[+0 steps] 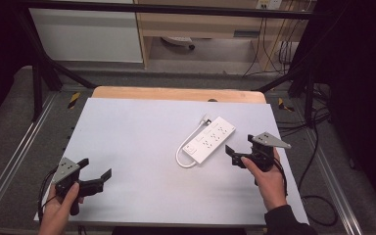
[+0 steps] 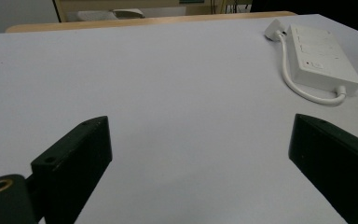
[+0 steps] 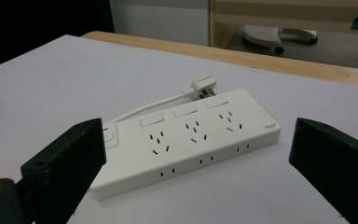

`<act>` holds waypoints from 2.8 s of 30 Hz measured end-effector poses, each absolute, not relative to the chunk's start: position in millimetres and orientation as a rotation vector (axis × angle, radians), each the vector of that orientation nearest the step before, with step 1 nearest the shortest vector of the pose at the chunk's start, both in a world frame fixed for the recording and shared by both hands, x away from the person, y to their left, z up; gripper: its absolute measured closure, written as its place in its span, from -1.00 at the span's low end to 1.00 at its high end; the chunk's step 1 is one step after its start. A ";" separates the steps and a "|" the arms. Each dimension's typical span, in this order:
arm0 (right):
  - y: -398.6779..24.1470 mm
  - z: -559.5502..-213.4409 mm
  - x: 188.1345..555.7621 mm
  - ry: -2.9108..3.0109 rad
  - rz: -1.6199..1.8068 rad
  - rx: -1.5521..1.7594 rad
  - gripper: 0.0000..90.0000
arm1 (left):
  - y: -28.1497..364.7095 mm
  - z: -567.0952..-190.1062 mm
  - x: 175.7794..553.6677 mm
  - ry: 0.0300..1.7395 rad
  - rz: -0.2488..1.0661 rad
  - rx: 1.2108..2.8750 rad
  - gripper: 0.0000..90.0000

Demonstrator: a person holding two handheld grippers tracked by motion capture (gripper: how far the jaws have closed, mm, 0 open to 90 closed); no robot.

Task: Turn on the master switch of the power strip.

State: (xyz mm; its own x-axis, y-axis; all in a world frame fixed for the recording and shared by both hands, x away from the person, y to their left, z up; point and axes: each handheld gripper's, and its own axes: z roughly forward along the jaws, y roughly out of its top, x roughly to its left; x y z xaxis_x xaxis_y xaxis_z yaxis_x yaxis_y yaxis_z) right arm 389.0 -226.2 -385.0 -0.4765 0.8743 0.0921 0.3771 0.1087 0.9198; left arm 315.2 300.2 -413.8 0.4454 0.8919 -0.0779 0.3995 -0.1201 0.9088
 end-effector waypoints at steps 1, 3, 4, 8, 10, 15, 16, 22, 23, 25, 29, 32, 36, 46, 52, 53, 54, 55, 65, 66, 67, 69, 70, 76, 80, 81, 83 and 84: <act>-223.4 -384.8 392.0 1.906 1.355 1.218 -0.89 | 300.2 -413.9 315.3 1.123 0.627 1.715 -0.87; -220.9 -384.5 394.6 1.902 1.352 1.219 -0.85 | 300.1 -413.8 315.2 1.123 0.627 1.717 -0.87; -219.9 -384.4 395.8 1.904 1.352 1.217 -0.83 | 300.1 -413.8 315.1 1.122 0.627 1.717 -0.87; -216.5 -383.9 400.0 1.894 1.358 1.216 -0.71 | 300.2 -413.9 315.2 1.125 0.623 1.714 -0.87; -214.6 -383.9 401.9 1.889 1.358 1.216 -0.66 | 300.3 -413.9 315.1 1.125 0.623 1.716 -0.87; -209.0 -383.5 406.3 1.864 1.339 1.229 -0.54 | 299.2 -414.4 315.5 1.123 0.624 1.722 -0.87; -207.8 -383.7 407.4 1.867 1.344 1.226 -0.51 | 299.2 -414.4 315.5 1.123 0.624 1.722 -0.87; -200.5 -384.1 413.3 1.872 1.349 1.209 -0.26 | 299.3 -414.3 315.6 1.118 0.622 1.724 -0.87; -199.1 -384.4 414.2 1.873 1.353 1.208 -0.20 | 299.4 -414.4 315.7 1.122 0.622 1.721 -0.87; -196.6 -385.3 415.9 1.874 1.345 1.203 -0.08 | 299.5 -414.6 315.7 1.122 0.622 1.721 -0.87; -191.8 -387.6 419.2 1.883 1.348 1.186 0.19 | 299.1 -414.5 315.8 1.117 0.621 1.724 -0.87; -187.8 -389.2 421.4 1.890 1.357 1.178 0.36 | 299.1 -414.4 315.5 1.117 0.622 1.724 -0.87; -181.7 -390.9 423.4 1.906 1.368 1.149 0.55 | 299.3 -414.5 315.7 1.124 0.622 1.721 -0.87; -169.0 -394.3 426.8 1.939 1.375 1.094 0.85 | 299.8 -414.8 316.3 1.119 0.621 1.722 -0.87; -163.8 -398.4 429.3 1.951 1.378 1.091 0.94 | 299.5 -414.7 316.3 1.117 0.621 1.724 -0.87; -163.3 -399.3 429.9 1.953 1.375 1.087 0.95 | 298.8 -414.8 316.2 1.115 0.619 1.725 -0.87; -162.7 -400.0 430.4 1.953 1.377 1.089 0.97 | 298.6 -414.9 316.2 1.113 0.620 1.725 -0.87; -162.0 -400.8 430.9 1.954 1.380 1.091 0.98 | 298.6 -414.9 316.2 1.112 0.620 1.725 -0.87; -152.3 -405.5 433.8 1.986 1.366 1.079 1.00 | 299.0 -414.8 316.2 1.111 0.622 1.726 -0.87; -151.4 -405.9 434.1 1.992 1.362 1.076 1.00 | 299.0 -414.8 316.2 1.111 0.622 1.726 -0.87; -150.2 -406.3 434.4 1.994 1.365 1.075 1.00 | 299.1 -414.9 316.3 1.115 0.621 1.724 -0.87; -148.0 -407.3 434.9 2.000 1.363 1.076 1.00 | 299.0 -414.9 316.2 1.114 0.621 1.727 -0.87; -147.2 -407.8 435.2 2.008 1.358 1.074 1.00 | 298.8 -414.9 316.2 1.113 0.621 1.726 -0.87; -140.8 -411.0 436.4 2.031 1.350 1.070 1.00 | 298.5 -415.0 316.2 1.113 0.618 1.729 -0.87; -138.4 -413.6 437.5 2.047 1.341 1.072 1.00 | 298.6 -415.0 316.4 1.113 0.617 1.727 -0.87; -137.7 -414.4 437.8 2.051 1.339 1.079 1.00 | 298.6 -415.0 316.3 1.111 0.616 1.728 -0.87; -135.8 -417.6 439.4 2.058 1.340 1.078 1.00 | 298.6 -415.2 316.5 1.110 0.617 1.729 -0.87; -135.3 -418.4 439.9 2.060 1.338 1.077 1.00 | 298.6 -415.2 316.5 1.109 0.616 1.729 -0.87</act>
State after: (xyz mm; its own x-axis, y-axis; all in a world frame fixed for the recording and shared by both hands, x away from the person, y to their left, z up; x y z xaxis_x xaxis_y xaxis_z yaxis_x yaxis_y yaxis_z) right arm 439.9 -135.3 -418.4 -0.5905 0.8061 0.0391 0.3634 0.2224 0.9047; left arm 316.5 298.6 -415.2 0.4598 0.8847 -0.0770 0.4020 -0.1301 0.9063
